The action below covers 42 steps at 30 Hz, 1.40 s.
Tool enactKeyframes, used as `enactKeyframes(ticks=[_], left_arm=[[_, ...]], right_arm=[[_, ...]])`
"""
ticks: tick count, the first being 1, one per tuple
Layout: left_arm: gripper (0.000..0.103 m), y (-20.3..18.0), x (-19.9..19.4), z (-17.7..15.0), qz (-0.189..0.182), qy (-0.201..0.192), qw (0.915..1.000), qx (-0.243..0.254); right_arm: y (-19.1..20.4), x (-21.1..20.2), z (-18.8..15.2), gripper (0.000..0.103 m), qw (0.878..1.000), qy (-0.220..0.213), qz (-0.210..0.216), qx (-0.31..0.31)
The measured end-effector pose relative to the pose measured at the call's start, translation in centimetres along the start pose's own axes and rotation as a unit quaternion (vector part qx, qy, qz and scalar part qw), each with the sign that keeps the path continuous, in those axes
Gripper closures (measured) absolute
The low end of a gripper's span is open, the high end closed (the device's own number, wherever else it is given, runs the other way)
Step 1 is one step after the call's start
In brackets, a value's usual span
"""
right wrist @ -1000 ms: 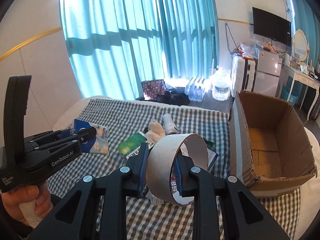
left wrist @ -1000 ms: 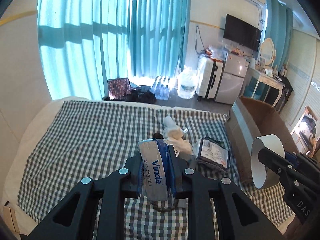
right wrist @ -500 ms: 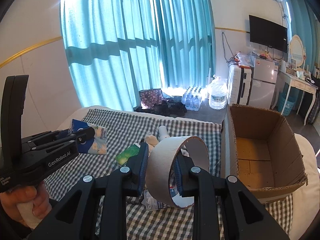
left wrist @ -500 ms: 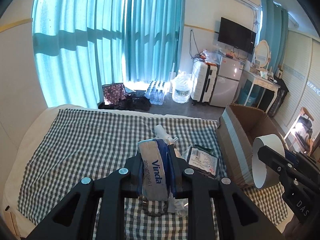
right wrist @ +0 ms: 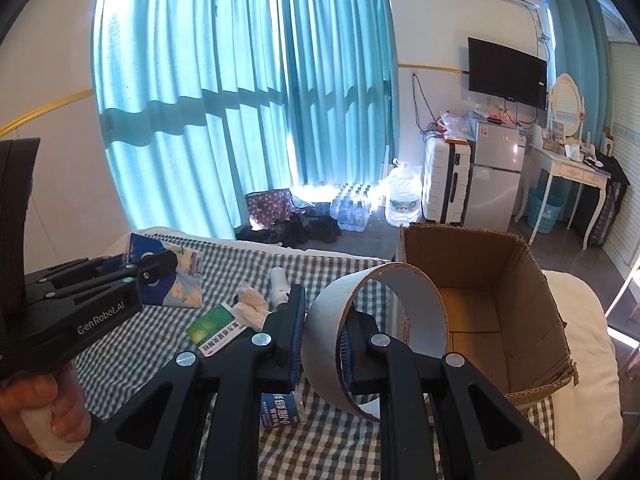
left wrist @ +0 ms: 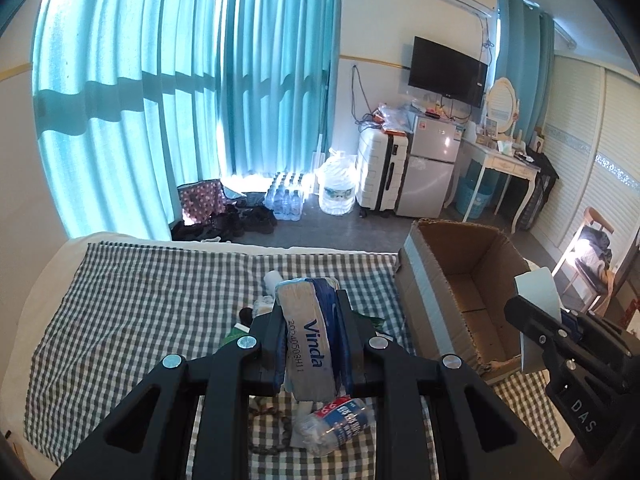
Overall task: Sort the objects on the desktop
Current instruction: 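Carry the tissue pack and tape roll with both tools over the cardboard box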
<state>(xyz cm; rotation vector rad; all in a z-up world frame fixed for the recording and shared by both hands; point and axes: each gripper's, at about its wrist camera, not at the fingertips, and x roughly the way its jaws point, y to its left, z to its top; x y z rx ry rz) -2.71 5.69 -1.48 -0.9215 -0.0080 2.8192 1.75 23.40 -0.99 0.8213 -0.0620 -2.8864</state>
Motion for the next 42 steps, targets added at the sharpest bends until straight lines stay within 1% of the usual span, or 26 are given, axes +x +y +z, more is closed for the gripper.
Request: enactKeyframes(ticks=[4,15,25,28,38,42], left_arm=[[0.083,-1.7,0.5,0.5,-0.006,-0.003,0.9999,0.011],[0.083,-6.4,2.3,1.4,-0.031,-0.002,0.9991,0.029],[0.083,-12.0,4.3,2.0,-0.07,0.004,0.9962,0.052],[0.083,-13.6,5.0,2.1,-0.074,0.004,0.9954,0.061],[0.083,-17.4,8.3,2.2,-0.087,0.017,0.9936,0.07],[0.083,-18.5,9.9,2.3,-0.093,0.022,0.993,0.069]], right_arm=[[-1.2,-0.1,0.0,0.092,1.0,-0.003,-0.005,0.008],[-5.1,-1.0,0.7,0.092,0.999,-0.016,-0.029,0.017],[-10.2,-1.1,0.2,0.092,0.997,-0.013,-0.061,0.036],[-11.4,-0.9,0.0,0.092,0.997,-0.015,-0.069,0.042],[-15.1,0.4,0.3,0.092,0.995,-0.019,-0.072,0.071],[-16.7,1.4,0.7,0.092,0.994,-0.012,-0.067,0.087]])
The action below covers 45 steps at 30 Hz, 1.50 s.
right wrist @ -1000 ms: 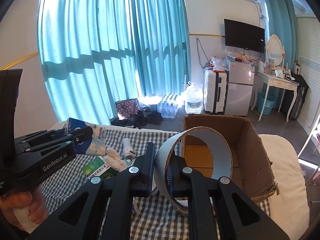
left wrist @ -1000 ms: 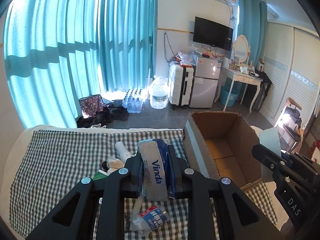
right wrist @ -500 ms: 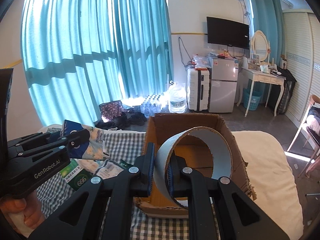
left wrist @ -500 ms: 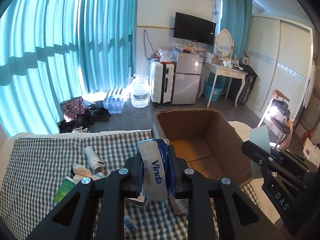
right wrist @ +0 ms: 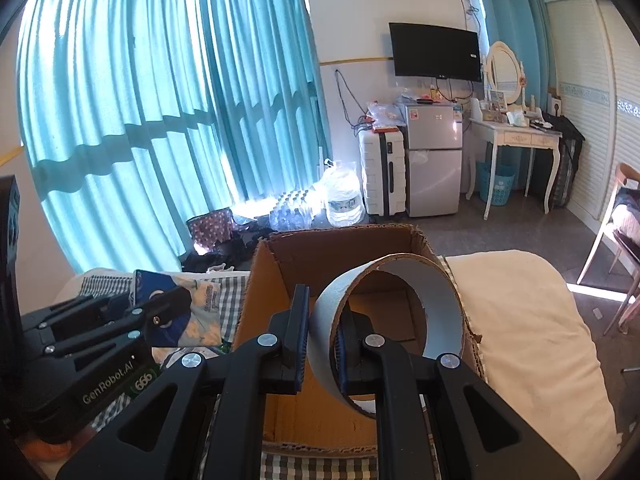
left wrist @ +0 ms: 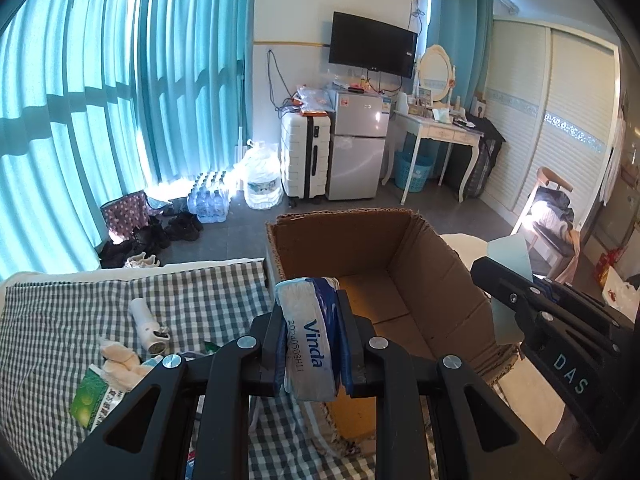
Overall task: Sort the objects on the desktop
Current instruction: 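Carry the tissue pack and tape roll with both tools over the cardboard box, then open both tools to drop the tissue pack and tape roll into the box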
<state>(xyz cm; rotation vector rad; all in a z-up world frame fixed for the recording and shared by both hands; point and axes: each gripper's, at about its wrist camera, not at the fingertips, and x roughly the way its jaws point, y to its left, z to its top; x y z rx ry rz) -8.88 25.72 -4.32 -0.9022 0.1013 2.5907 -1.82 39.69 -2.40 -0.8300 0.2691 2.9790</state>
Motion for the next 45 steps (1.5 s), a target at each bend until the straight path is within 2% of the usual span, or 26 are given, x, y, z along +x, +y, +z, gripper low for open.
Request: enactKeyframes(ticks=[7,11,17,22,26,29,33,35,36,38,40,42,45], left_arm=[[0.083,-1.4,3.5,0.6,-0.011,0.011,0.9998,0.009],[0.083,-2.2,5.3,0.6,-0.017,0.021,0.9994,0.023],[0.083,-3.2,8.1,0.1,-0.023,0.059,0.9975,0.032],[0.082,-3.8,9.4,-0.9,-0.018,0.09,0.9949,0.042],[0.082,-3.9,10.8,-1.6,-0.02,0.126,0.9914,0.029],[0.082,-3.9,11.0,-2.0,-0.009,0.127,0.9914,0.032],[0.076,-3.8,10.7,-2.3,-0.01,0.129,0.9912,0.026],[0.072,-3.9,10.3,-2.2,-0.011,0.127,0.9915,0.027],[0.062,-3.9,10.0,-2.2,-0.012,0.124,0.9919,0.028],[0.052,-3.8,9.5,-1.9,0.001,0.112,0.9932,0.03],[0.051,-3.7,8.7,-1.4,0.002,0.101,0.9945,0.026],[0.046,-3.2,7.9,-1.0,0.001,0.09,0.9958,0.015],[0.044,-2.4,6.2,-0.5,0.009,0.067,0.9977,0.008]], right_arm=[[-2.6,2.6,0.3,0.092,0.999,0.018,0.009,0.034],[-3.1,4.7,-0.4,0.092,0.999,0.038,0.003,0.03],[-4.3,6.5,-1.6,0.092,0.997,0.069,0.008,0.027],[-5.3,8.5,-3.5,0.092,0.994,0.102,0.005,0.026],[-6.1,9.4,-4.7,0.092,0.991,0.127,0.012,0.028],[-6.5,9.8,-5.5,0.092,0.989,0.145,0.004,0.023],[-6.5,9.2,-5.5,0.089,0.989,0.144,0.001,0.02],[-6.6,8.9,-5.2,0.085,0.99,0.14,-0.003,0.024],[-6.7,8.7,-5.1,0.084,0.99,0.138,-0.002,0.027],[-6.6,8.3,-5.0,0.076,0.99,0.137,-0.001,0.025],[-6.3,7.9,-4.8,0.064,0.991,0.133,-0.014,0.013],[-6.1,7.1,-4.5,0.06,0.993,0.12,-0.017,0.008],[-5.8,5.7,-3.7,0.048,0.996,0.092,-0.01,0.013]])
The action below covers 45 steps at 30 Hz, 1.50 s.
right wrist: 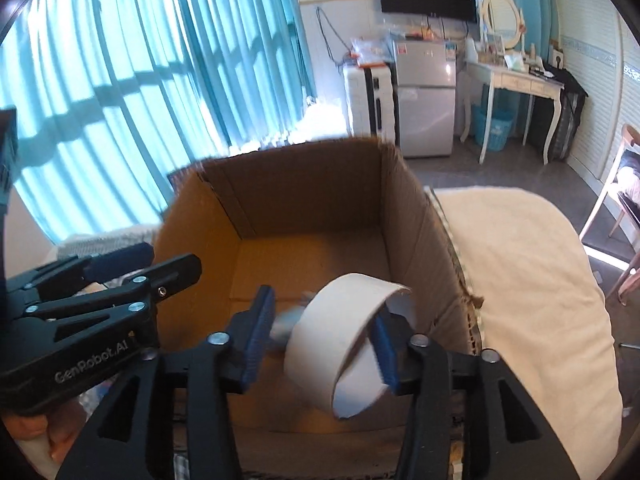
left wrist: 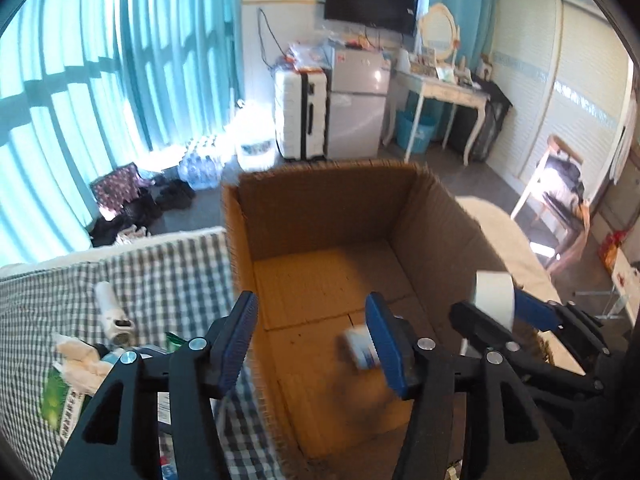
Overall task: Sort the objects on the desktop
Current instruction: 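Open both tools to drop the tissue pack and tape roll into the box, then move both open tools back over the items on the bedspread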
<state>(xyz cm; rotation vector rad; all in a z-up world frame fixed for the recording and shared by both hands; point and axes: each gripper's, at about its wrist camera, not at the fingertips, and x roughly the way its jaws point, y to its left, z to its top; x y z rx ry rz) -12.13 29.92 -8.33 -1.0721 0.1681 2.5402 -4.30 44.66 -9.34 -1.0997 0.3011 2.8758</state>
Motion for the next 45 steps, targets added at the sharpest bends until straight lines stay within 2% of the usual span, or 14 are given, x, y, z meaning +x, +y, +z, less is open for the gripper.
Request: enactKeyframes(ticks=[1,3,6,12,17,21,25,28,34,39,45], left_arm=[[0.043,0.3,-0.6,0.1,0.001,-0.008,1.0,-0.002],[0.033,1.2,-2.0,0.0,0.005,-0.027,0.9996,-0.007],[0.025,2.6,-3.7,-0.2,0.009,-0.05,0.9985,-0.022],[0.02,5.1,-7.0,-0.9,0.011,-0.075,0.9962,-0.042],[0.011,7.8,-10.2,-1.9,0.034,-0.101,0.9932,-0.047],[0.009,10.6,-12.4,-2.4,0.064,-0.114,0.9898,-0.057],[0.007,13.4,-14.3,-3.1,0.081,-0.123,0.9861,-0.076],[0.0,15.1,-15.7,-3.9,0.1,-0.133,0.9826,-0.082],[0.0,17.5,-17.1,-5.9,0.13,-0.138,0.9784,-0.082],[0.0,19.6,-17.6,-7.4,0.14,-0.131,0.9772,-0.09],[0.0,21.5,-17.6,-9.0,0.148,-0.127,0.9756,-0.1]], right_arm=[[0.2,-0.5,0.3,0.048,1.0,-0.011,-0.001,0.0],[0.5,-1.6,0.6,0.047,0.999,-0.032,0.002,0.002],[0.8,-2.8,1.0,0.044,0.998,-0.054,0.009,0.01],[1.5,-5.4,1.6,0.041,0.995,-0.092,0.035,0.027],[2.3,-7.0,2.2,0.037,0.991,-0.115,0.053,0.04],[3.9,-8.1,2.7,0.033,0.988,-0.127,0.072,0.041],[6.3,-8.8,2.9,0.025,0.987,-0.135,0.086,0.025],[7.9,-9.0,2.8,0.023,0.986,-0.133,0.1,0.023],[12.7,-9.0,2.1,0.018,0.981,-0.127,0.147,0.004],[15.9,-8.1,0.9,0.016,0.98,-0.116,0.162,-0.026],[17.5,-6.2,-0.8,0.012,0.98,-0.101,0.172,-0.016]])
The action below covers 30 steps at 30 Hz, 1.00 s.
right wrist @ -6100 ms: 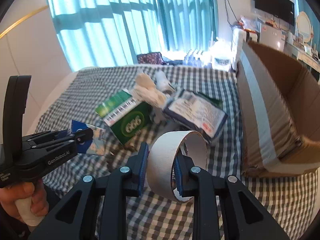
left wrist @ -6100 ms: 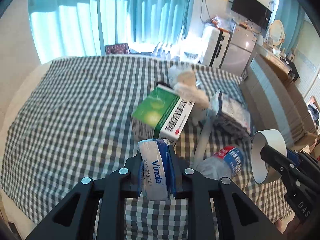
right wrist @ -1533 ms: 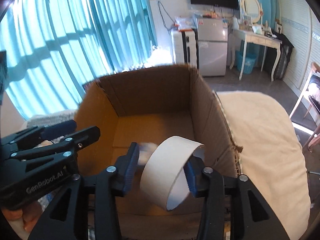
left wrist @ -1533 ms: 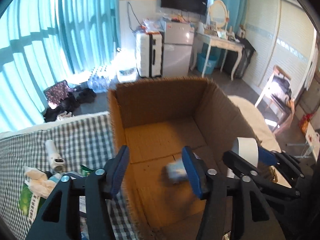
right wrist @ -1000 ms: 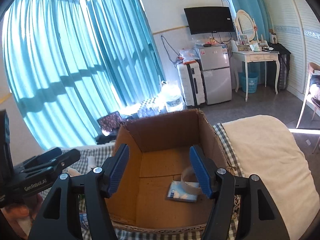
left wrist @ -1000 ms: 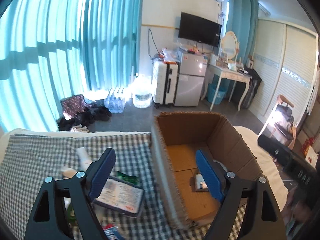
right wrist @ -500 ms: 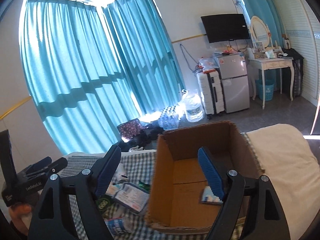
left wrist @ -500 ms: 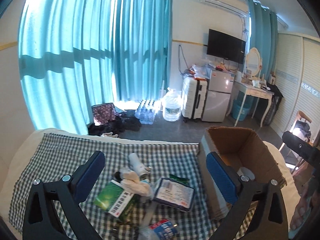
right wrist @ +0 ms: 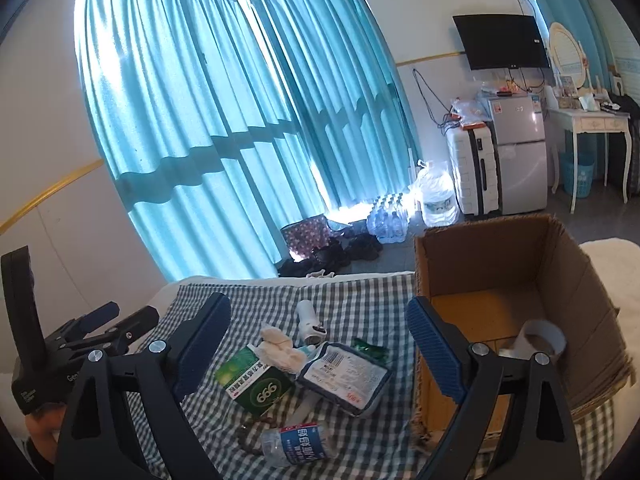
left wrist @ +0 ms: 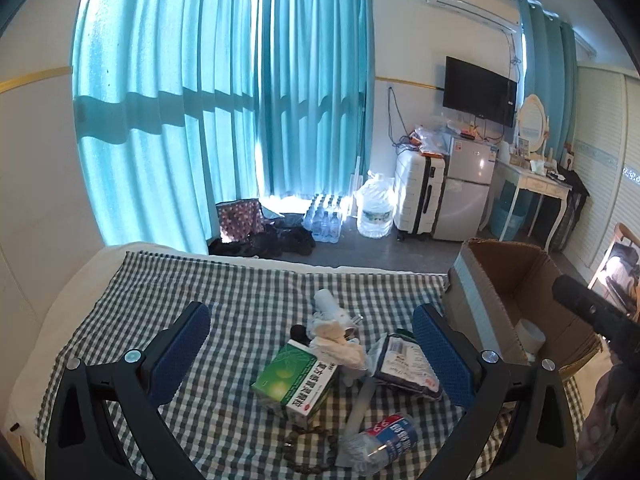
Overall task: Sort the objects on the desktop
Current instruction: 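Move both open tools back over the items on the bedspread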
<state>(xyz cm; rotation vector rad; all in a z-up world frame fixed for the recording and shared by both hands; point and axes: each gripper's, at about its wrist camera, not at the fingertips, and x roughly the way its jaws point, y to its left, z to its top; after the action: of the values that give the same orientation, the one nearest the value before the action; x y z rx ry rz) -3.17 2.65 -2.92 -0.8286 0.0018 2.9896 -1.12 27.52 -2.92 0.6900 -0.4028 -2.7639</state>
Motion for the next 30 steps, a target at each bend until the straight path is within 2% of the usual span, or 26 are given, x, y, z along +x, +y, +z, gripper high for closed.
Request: enactKeyframes(ticks=[4,11,17,22,26,30], left_arm=[[0.0,1.3,0.9,-1.2,0.0,0.011,0.9999,-0.002],[0.0,2.5,3.2,-3.4,-0.004,0.024,0.9996,0.014],[0.0,3.3,5.8,-5.5,-0.017,0.04,0.9986,0.03],[0.0,4.1,8.1,-6.5,-0.024,0.063,0.9974,0.024],[0.0,4.9,9.7,-7.0,-0.022,0.09,0.9955,0.019],[0.0,5.4,10.9,-6.9,-0.04,0.117,0.992,0.026]], right_arm=[[0.5,1.8,-1.8,0.011,1.0,0.024,-0.013,-0.01],[1.4,4.5,-5.0,0.011,0.998,0.061,0.005,-0.007],[3.3,6.5,-7.5,0.011,0.994,0.092,0.007,-0.057],[3.8,7.9,-9.3,0.011,0.989,0.124,0.008,-0.076],[3.5,8.7,-10.1,0.011,0.989,0.136,0.008,-0.064],[3.1,9.4,-10.4,0.011,0.988,0.147,0.003,-0.056]])
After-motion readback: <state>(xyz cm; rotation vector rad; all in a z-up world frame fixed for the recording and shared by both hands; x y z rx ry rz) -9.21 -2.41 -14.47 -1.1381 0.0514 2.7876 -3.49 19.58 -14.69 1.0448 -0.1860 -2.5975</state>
